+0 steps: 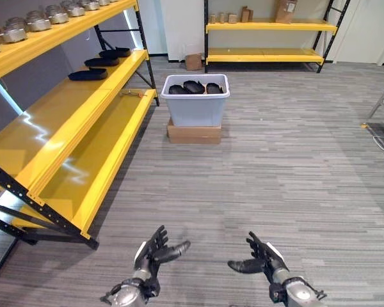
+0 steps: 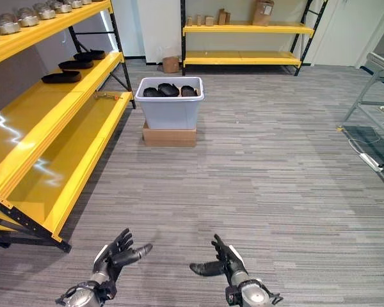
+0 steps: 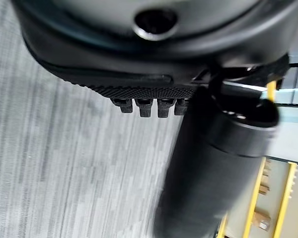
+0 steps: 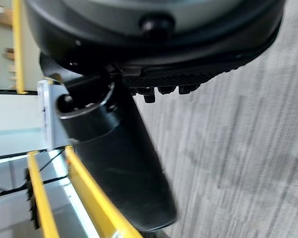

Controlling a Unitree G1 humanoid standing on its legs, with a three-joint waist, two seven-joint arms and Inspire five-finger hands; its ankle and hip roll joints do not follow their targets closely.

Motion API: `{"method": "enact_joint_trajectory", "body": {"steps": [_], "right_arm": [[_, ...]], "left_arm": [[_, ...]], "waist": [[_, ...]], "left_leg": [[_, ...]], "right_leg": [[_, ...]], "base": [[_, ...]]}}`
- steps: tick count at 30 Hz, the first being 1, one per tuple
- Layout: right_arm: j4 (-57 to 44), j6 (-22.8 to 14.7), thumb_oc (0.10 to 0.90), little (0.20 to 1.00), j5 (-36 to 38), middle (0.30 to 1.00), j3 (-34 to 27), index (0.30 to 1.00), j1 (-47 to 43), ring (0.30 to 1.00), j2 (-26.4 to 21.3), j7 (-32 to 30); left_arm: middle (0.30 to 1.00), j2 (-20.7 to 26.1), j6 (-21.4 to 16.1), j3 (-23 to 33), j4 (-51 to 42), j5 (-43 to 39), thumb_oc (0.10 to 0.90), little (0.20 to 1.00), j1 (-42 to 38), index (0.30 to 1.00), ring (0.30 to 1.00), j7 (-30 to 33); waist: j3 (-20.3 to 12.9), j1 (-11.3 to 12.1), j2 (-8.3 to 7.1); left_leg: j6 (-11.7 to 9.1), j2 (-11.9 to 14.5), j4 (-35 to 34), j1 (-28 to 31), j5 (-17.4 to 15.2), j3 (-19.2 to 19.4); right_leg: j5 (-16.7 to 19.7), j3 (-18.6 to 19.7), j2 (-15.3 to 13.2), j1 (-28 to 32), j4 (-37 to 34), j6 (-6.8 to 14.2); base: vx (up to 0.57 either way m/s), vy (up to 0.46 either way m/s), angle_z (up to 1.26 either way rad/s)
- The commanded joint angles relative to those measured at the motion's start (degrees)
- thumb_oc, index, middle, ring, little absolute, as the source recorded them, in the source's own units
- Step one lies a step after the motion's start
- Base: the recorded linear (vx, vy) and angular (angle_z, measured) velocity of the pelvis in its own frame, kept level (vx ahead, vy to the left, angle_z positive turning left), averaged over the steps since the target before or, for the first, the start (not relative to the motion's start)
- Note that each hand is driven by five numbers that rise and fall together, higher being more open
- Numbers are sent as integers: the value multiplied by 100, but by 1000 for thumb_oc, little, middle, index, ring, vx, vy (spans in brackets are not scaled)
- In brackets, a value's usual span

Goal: Move parts from the plastic box to the shelf.

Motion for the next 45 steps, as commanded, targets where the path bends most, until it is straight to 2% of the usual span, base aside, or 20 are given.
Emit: {"method": "enact_joint_trajectory", "body": {"steps": [1,17,25,26,27,28,29,31,32,33,34,35,37,38,39,40,41,43,45], "right_arm": [[-493,-497,900,1000,145,1000,-98,1000,-332,1000,11,3],[-538,-496,900,1000,172,1000,-83,1000,-256,1000,4,34],[-523,-527,900,1000,152,1000,-83,1000,-357,1000,-10,48],[-499,-547,900,1000,147,1000,-70,1000,-411,1000,-18,43],[-537,-582,900,1000,-88,1000,-27,1000,-561,1000,-107,18],[-519,-603,900,1000,-151,1000,4,1000,-676,1000,-110,10],[-494,-601,900,1000,-115,1000,9,1000,-730,1000,-101,19],[-424,-554,900,1000,145,1000,-20,1000,-695,1000,51,72],[-448,-529,900,1000,198,1000,-32,1000,-642,1000,92,114],[-535,-506,900,1000,180,1000,-54,1000,-489,1000,104,154],[-543,-514,900,1000,162,1000,-117,1000,-441,1000,111,142],[-529,-505,900,1000,219,1000,-183,1000,-419,1000,99,139],[-518,-529,900,1000,519,1000,-232,1000,-383,1000,79,164],[-538,-501,900,1000,592,1000,-240,1000,-388,1000,89,148],[-540,-488,900,1000,608,1000,-232,1000,-391,1000,95,150],[-568,-510,900,1000,633,1000,-220,1000,-413,1000,131,154],[-645,-494,900,1000,613,1000,-207,1000,-382,1000,95,196],[-699,-484,900,1000,647,1000,-225,1000,-255,1000,85,231],[-789,-517,900,1000,742,1000,-293,1000,-201,1000,-1,219]], "left_arm": [[1000,138,-475,81,-296,10,900,1000,-451,1000,1000,-133],[1000,125,-449,58,-263,-24,900,1000,-400,1000,1000,-165],[1000,125,-492,119,-283,36,900,1000,-441,1000,1000,-144],[1000,136,-507,118,-300,27,900,1000,-464,1000,1000,-145],[1000,166,-532,130,-317,45,900,1000,-545,1000,1000,-148],[1000,166,-558,122,-376,47,900,1000,-593,1000,1000,-138],[1000,169,-555,124,-398,35,900,1000,-612,1000,1000,-138],[1000,237,-535,127,-478,108,900,1000,-628,1000,1000,-127],[1000,262,-524,138,-504,167,900,1000,-612,1000,1000,-140],[1000,331,-500,72,-557,330,900,1000,-664,1000,1000,-181],[1000,385,-492,44,-585,462,900,1000,-706,1000,1000,-188],[1000,356,-482,62,-582,454,900,1000,-671,1000,1000,-238],[1000,327,-495,88,-567,422,900,1000,-596,1000,1000,-268],[1000,288,-468,133,-560,402,900,1000,-587,1000,1000,-252],[1000,279,-464,150,-552,413,900,1000,-591,1000,1000,-258],[1000,250,-469,151,-525,417,900,1000,-648,1000,1000,-244],[1000,241,-481,129,-542,433,900,1000,-636,1000,1000,-280],[1000,177,-503,90,-497,472,900,1000,-620,1000,1000,-328],[1000,143,-487,27,-503,395,900,1000,-678,1000,1000,-288]], "waist": [[-203,90,-321],[-164,61,-304],[-91,62,-346],[-40,75,-373],[69,103,-414],[132,133,-401],[142,151,-376],[147,146,-307],[164,121,-305],[342,13,-295],[444,-9,-225],[406,-70,-224],[420,-197,-260],[435,-238,-346],[465,-290,-309],[460,-396,-345],[443,-421,-340],[275,-419,-342],[59,-515,-214]], "left_leg": [[-388,376,-149,-29,-15,-678],[-405,419,-149,-53,-4,-667],[-364,433,-126,-4,-44,-629],[-354,413,88,-101,-103,-616],[-328,307,675,-414,-319,-586],[-272,225,899,-536,-449,-596],[-217,197,922,-562,-486,-606],[-52,93,808,-532,-461,-681],[-16,49,786,-502,-451,-699],[103,-90,778,-374,-454,-809],[150,-66,727,-289,-449,-833],[172,-129,542,-38,-498,-805],[180,-211,247,307,-545,-933],[163,-304,108,546,-626,-987],[134,-250,96,657,-677,-1029],[85,-246,140,788,-791,-1112],[31,-170,156,898,-874,-1160],[-37,-61,202,1082,-983,-1214],[-234,267,623,1114,-894,-1294]], "right_leg": [[-128,249,-490,181,54,532],[-147,251,-451,167,44,496],[-192,264,-467,133,157,490],[-202,282,-494,105,228,486],[-231,317,-546,-23,418,481],[-286,366,-542,-155,618,491],[-317,416,-546,-267,777,511],[-408,476,-594,-674,1595,658],[-280,471,-635,-859,1948,686],[612,543,-733,-1425,3160,700],[564,349,-655,-1774,3611,670],[483,29,-621,-2047,3264,666],[473,-168,-360,-2150,2314,649],[710,-429,-420,-2251,1451,709],[769,-457,-381,-2206,1189,711],[815,-225,-318,-2281,908,714],[841,-116,-211,-2152,834,708],[817,-127,-122,-1916,760,604],[513,-232,115,-1863,1098,412]], "base": [[0,0,0],[-2,-1,0],[0,0,0],[-102,30,-1],[-145,69,-6],[-140,102,-21],[-77,187,-43],[-31,208,-43],[-14,288,-4],[-9,326,31],[119,347,49],[224,176,66],[352,23,11],[374,-36,17],[424,-63,36],[364,-88,27],[401,-121,31],[425,-138,85],[585,-209,40]]}}
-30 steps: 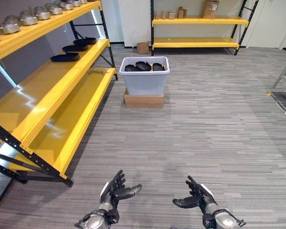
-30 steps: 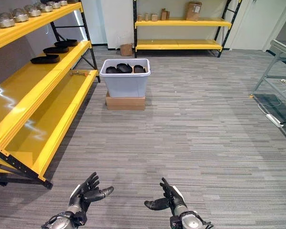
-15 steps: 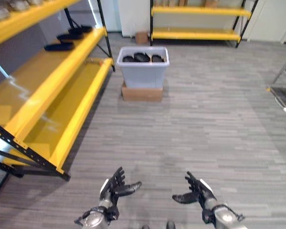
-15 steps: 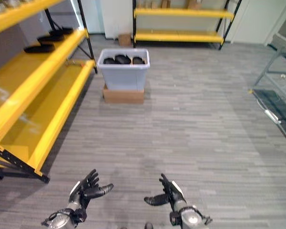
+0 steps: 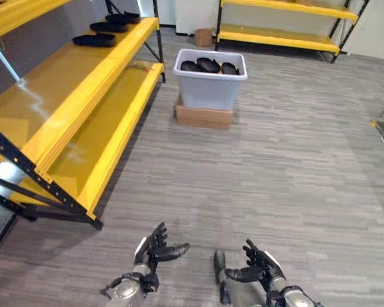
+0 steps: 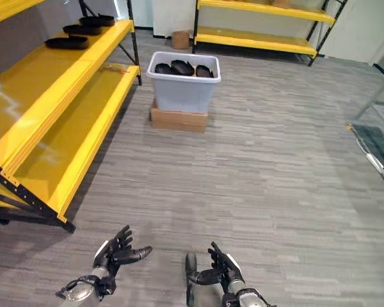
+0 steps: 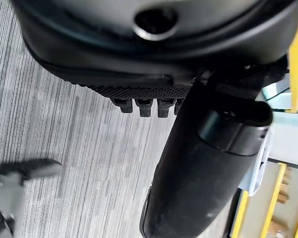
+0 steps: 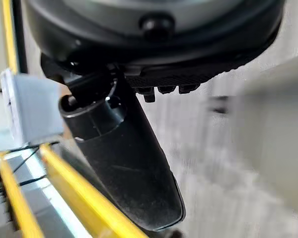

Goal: Move parts from the plastic box to the shelf.

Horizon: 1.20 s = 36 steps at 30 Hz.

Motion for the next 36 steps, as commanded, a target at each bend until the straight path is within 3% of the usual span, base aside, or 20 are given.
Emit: {"method": "enact_joint_trajectory", "body": {"steps": [1,3,4,6,9,10,12,14,15,17,23,26,28,31,32,33,35,36], "right_arm": [[-564,-562,900,1000,355,1000,-278,1000,-425,1000,-297,6],[-644,-600,900,1000,415,1000,-354,1000,-415,1000,-398,-5],[-688,-607,900,1000,417,1000,-411,1000,-387,1000,-526,-3],[-683,-604,900,1000,419,1000,-417,1000,-377,1000,-544,-32],[-643,-614,900,1000,446,1000,-433,1000,-378,1000,-495,-93],[-641,-616,900,1000,446,1000,-432,1000,-375,1000,-494,-94],[-601,-645,900,1000,413,1000,-445,1000,-384,1000,-465,-111],[-562,-651,900,1000,342,1000,-444,1000,-414,1000,-418,-165],[-521,-658,900,1000,308,1000,-429,1000,-419,1000,-390,-178],[-497,-644,900,1000,265,1000,-423,1000,-417,1000,-370,-172],[-566,-570,900,1000,231,1000,-364,1000,-321,1000,-266,-51],[-618,-528,900,1000,242,1000,-263,1000,-415,1000,-188,21],[-601,-525,900,1000,246,1000,-239,1000,-447,1000,-173,32],[-593,-514,900,1000,259,1000,-154,1000,-530,1000,-98,82],[-636,-502,900,1000,257,1000,-110,1000,-520,1000,-53,106],[-637,-502,900,1000,257,1000,-110,1000,-520,1000,-53,106],[-701,-489,900,1000,236,1000,-71,1000,-452,1000,-36,133],[-750,-484,900,1000,190,1000,-80,1000,-415,1000,-52,135]], "left_arm": [[1000,140,-511,16,-879,77,900,1000,-464,1000,1000,-157],[1000,137,-531,31,-876,-15,900,1000,-427,1000,1000,-142],[1000,171,-520,34,-958,-54,900,1000,-328,1000,1000,-173],[1000,183,-496,51,-991,-44,900,1000,-275,1000,1000,-154],[1000,239,-478,115,-1070,-72,900,1000,-131,1000,1000,-193],[1000,240,-479,113,-1070,-73,900,1000,-128,1000,1000,-194],[1000,257,-502,109,-1037,-93,900,1000,-101,1000,1000,-190],[1000,252,-493,113,-1018,-60,900,1000,-113,1000,1000,-150],[1000,255,-497,125,-1003,-24,900,1000,-122,1000,1000,-138],[1000,251,-506,136,-969,20,900,1000,-155,1000,1000,-124],[1000,240,-511,182,-1003,-52,900,1000,-89,1000,1000,-148],[1000,327,-501,139,-1108,-105,900,1000,-171,1000,1000,-126],[1000,347,-495,130,-1108,-103,900,1000,-195,1000,1000,-114],[1000,415,-472,104,-1131,-62,900,1000,-246,1000,1000,-74],[1000,473,-448,101,-1130,14,900,1000,-290,1000,1000,-35],[1000,473,-448,102,-1130,14,900,1000,-290,1000,1000,-35],[1000,541,-429,74,-1176,71,900,1000,-314,1000,1000,-36],[1000,563,-423,58,-1198,86,900,1000,-309,1000,1000,-51]], "waist": [[-352,-20,1],[-240,56,-77],[-58,252,-228],[-21,314,-270],[80,532,-412],[98,563,-404],[93,617,-402],[71,728,-316],[66,834,-180],[47,875,-105],[-189,913,-140],[-319,968,-248],[-327,986,-264],[-303,986,-272],[-245,917,-250],[-250,920,-255],[-119,774,-143],[-62,718,-69]], "left_leg": [[-702,748,493,328,605,-444],[-978,654,2091,-351,1403,-365],[-1071,350,3371,-955,1852,-339],[-1003,376,3496,-1136,1821,-183],[-710,467,2597,-1965,1220,309],[-703,482,2596,-1924,1190,336],[-675,604,1685,-2049,1082,516],[-749,698,711,-2357,1517,456],[-853,785,31,-2500,2079,252],[-895,797,-283,-2455,2306,215],[-731,651,-302,-2136,2047,99],[-529,427,21,-2093,1629,212],[-483,374,96,-2096,1535,239],[-318,245,185,-1981,1325,245],[-195,205,168,-1812,1213,178],[-195,202,169,-1821,1213,184],[-87,233,123,-1575,1118,110],[-48,257,102,-1470,1093,66]], "right_leg": [[68,210,-363,70,-120,510],[-116,275,-332,498,-219,334],[-189,368,-392,881,-396,192],[-203,380,-417,992,-486,172],[-328,533,-501,1372,-682,209],[-337,560,-490,1406,-690,212],[-446,608,-500,1551,-743,270],[-588,667,-433,1755,-820,283],[-721,766,-298,1961,-859,270],[-861,816,-265,2122,-835,274],[-1133,927,-461,2345,-632,372],[-1139,960,-777,2332,-347,544],[-1127,980,-829,2291,-206,588],[-785,1022,-898,1934,651,750],[-172,1045,-891,1460,1646,900],[-183,1052,-894,1438,1672,901],[300,1048,-789,1026,2633,937],[244,1013,-703,816,2956,901]], "base": [[552,-227,21],[418,-204,14],[257,-141,-9],[208,-102,-47],[262,-54,-50],[154,36,-29],[206,69,-17],[323,125,-18],[378,149,-38],[315,147,-39],[217,114,-32],[344,208,-22],[178,121,-11],[182,134,-4],[134,110,-5],[131,117,-2],[133,111,14],[113,83,21]]}}
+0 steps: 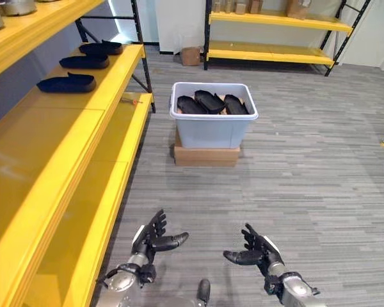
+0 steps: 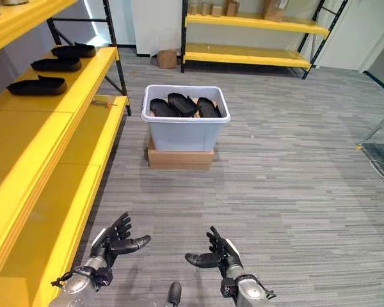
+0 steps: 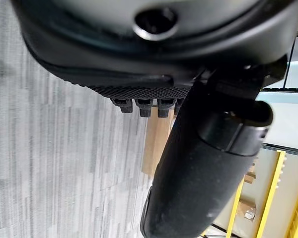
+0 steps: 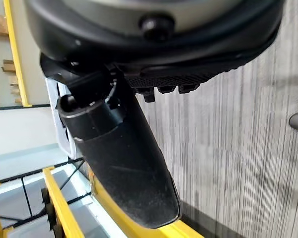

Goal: Move parts from the plastic box to the shelf.

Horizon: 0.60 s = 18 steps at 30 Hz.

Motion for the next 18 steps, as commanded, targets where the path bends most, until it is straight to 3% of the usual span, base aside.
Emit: {"method": "enact_joint_trajectory", "body": {"steps": [1,2,4,5,6,7,10,13,18], "right_arm": [[-688,-359,900,1000,-69,1000,-124,1000,-56,1000,-127,112],[-800,-372,900,1000,-160,1000,-179,1000,31,1000,-138,122],[-848,-374,900,1000,-137,1000,-197,1000,71,1000,-160,129],[-859,-383,900,1000,-13,1000,-250,1000,69,1000,-191,87],[-850,-376,900,1000,-10,1000,-246,1000,41,1000,-195,78],[-849,-376,900,1000,-10,1000,-244,1000,42,1000,-197,77],[-895,-338,900,1000,-58,1000,-197,1000,-21,1000,-234,104],[-854,-329,900,1000,-19,1000,-129,1000,-67,1000,-224,133],[-864,-426,900,1000,202,1000,-90,1000,-177,1000,-356,105]], "left_arm": [[1000,200,-382,-51,-647,135,900,1000,-6,1000,1000,-65],[1000,200,-368,-64,-637,139,900,1000,17,1000,1000,-120],[1000,192,-364,-89,-633,141,900,1000,40,1000,1000,-146],[1000,164,-365,-84,-542,2,900,1000,70,1000,1000,-186],[1000,140,-364,-83,-505,-13,900,1000,88,1000,1000,-196],[1000,136,-366,-82,-504,-13,900,1000,89,1000,1000,-197],[1000,82,-404,-56,-495,21,900,1000,112,1000,1000,-218],[1000,-2,-432,-10,-449,80,900,1000,126,1000,1000,-243],[1000,-118,-424,-29,-393,-82,900,1000,37,1000,1000,-163]], "waist": [[-24,-23,94],[31,-92,223],[68,-184,239],[104,-295,184],[130,-352,178],[149,-363,207],[182,-491,181],[-2,-439,115],[-225,-431,189]], "left_leg": [[-42,525,509,282,-563,-286],[7,578,487,512,-684,-306],[1,553,461,677,-741,-367],[-126,522,375,1037,-972,-404],[-191,530,353,1180,-1047,-458],[-195,562,346,1218,-1064,-471],[-367,701,321,1556,-1222,-644],[-506,922,245,1781,-1230,-701],[-780,1417,596,1638,-850,-879]], "right_leg": [[2284,-101,125,-350,-773,94],[2135,-360,18,-780,-585,-31],[1986,-495,-55,-1000,-724,-91],[1904,-827,-407,-1273,-2264,-94],[2004,-870,-492,-1279,-2865,-37],[2015,-898,-466,-1215,-2916,-40],[2381,-448,-519,-1235,-4023,163],[2380,-488,-429,-1020,-4067,99],[2030,-801,-28,-744,-4011,-151]], "base": [[206,113,31],[246,89,37],[329,-17,-2],[432,-183,-17],[436,-179,19],[255,-135,-2],[273,-167,-21],[363,-264,68],[266,-257,33]]}}
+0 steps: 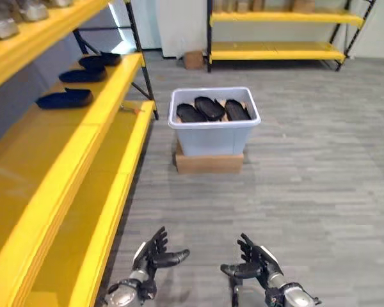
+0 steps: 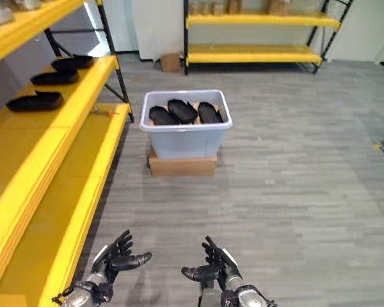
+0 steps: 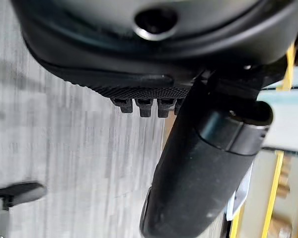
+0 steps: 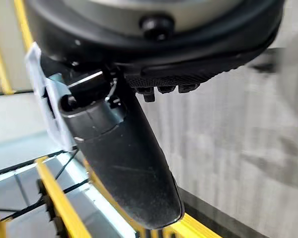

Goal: Move parts from the plastic box to the shelf.

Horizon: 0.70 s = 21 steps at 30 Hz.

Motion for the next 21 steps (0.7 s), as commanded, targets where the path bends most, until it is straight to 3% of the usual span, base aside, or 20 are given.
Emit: {"method": "enact_joint_trajectory", "body": {"steps": [1,5,6,8,10,11,12,13,14,15,16,20,21], "right_arm": [[-515,-574,900,1000,284,1000,-141,1000,-409,1000,-135,18],[-496,-581,900,1000,321,1000,-171,1000,-374,1000,-220,15],[-505,-591,900,1000,346,1000,-194,1000,-342,1000,-266,0],[-510,-600,900,1000,360,1000,-208,1000,-326,1000,-286,1],[-493,-592,900,1000,326,1000,-245,1000,-289,1000,-331,-23],[-485,-582,900,1000,305,1000,-272,1000,-270,1000,-341,-55],[-470,-589,900,1000,302,1000,-287,1000,-282,1000,-355,-79],[-464,-618,900,1000,317,1000,-353,1000,-276,1000,-369,-111],[-475,-630,900,1000,313,1000,-376,1000,-255,1000,-384,-107],[-475,-631,900,1000,313,1000,-377,1000,-251,1000,-384,-106],[-450,-636,900,1000,299,1000,-374,1000,-246,1000,-368,-100],[-357,-627,900,1000,197,1000,-302,1000,-268,1000,-272,-108],[-359,-626,900,1000,197,1000,-303,1000,-266,1000,-271,-108]], "left_arm": [[1000,129,-484,47,-711,-75,900,1000,-508,1000,1000,-42],[1000,131,-490,43,-704,-90,900,1000,-532,1000,1000,-23],[1000,130,-475,56,-715,-136,900,1000,-505,1000,1000,-20],[1000,136,-461,61,-728,-149,900,1000,-494,1000,1000,-28],[1000,159,-420,97,-734,-133,900,1000,-425,1000,1000,-52],[1000,160,-405,95,-759,-148,900,1000,-392,1000,1000,-78],[1000,162,-408,89,-765,-149,900,1000,-378,1000,1000,-91],[1000,161,-416,97,-747,-152,900,1000,-299,1000,1000,-102],[1000,201,-442,101,-732,-143,900,1000,-262,1000,1000,-101],[1000,202,-443,99,-732,-143,900,1000,-259,1000,1000,-101],[1000,211,-455,106,-712,-120,900,1000,-243,1000,1000,-96],[1000,189,-462,168,-736,-19,900,1000,-235,1000,1000,-70],[1000,190,-461,168,-738,-18,900,1000,-233,1000,1000,-69]], "waist": [[-241,88,-60],[-227,109,-76],[-141,149,-165],[-90,168,-213],[38,235,-295],[94,286,-306],[137,336,-319],[164,413,-362],[157,448,-360],[165,458,-371],[160,495,-356],[114,724,-130],[126,733,-137]], "left_leg": [[-282,571,-178,-114,1116,-62],[-427,687,418,-328,1528,-77],[-482,674,1242,-701,1895,102],[-497,661,1633,-904,2052,208],[-483,755,2220,-1228,2269,604],[-464,748,2208,-1359,2213,754],[-433,629,2163,-1528,2059,817],[-327,350,1864,-1933,1626,985],[-272,282,1169,-2224,1510,1154],[-266,272,1139,-2187,1510,1168],[-258,246,754,-2308,1574,1208],[-366,219,-658,-2678,2683,1230],[-365,215,-678,-2651,2690,1242]], "right_leg": [[-16,-25,-16,83,-171,311],[-241,-153,133,311,-220,143],[-326,-193,134,533,-319,34],[-350,-221,128,638,-367,-20],[-414,-280,165,906,-505,-131],[-452,-292,162,1002,-564,-149],[-466,-264,148,1068,-617,-135],[-490,-224,119,1201,-760,-81],[-536,-216,138,1267,-806,-48],[-545,-206,126,1288,-811,-42],[-602,-211,162,1361,-826,-33],[-891,-32,542,1793,-858,-90],[-898,-23,534,1805,-853,-89]], "base": [[192,-218,17],[185,-198,1],[156,-192,14],[105,-168,16],[125,-195,17],[120,-120,12],[184,-69,3],[255,-11,-4],[228,8,8],[191,32,3],[157,32,4],[294,57,-14],[293,66,-17]]}}
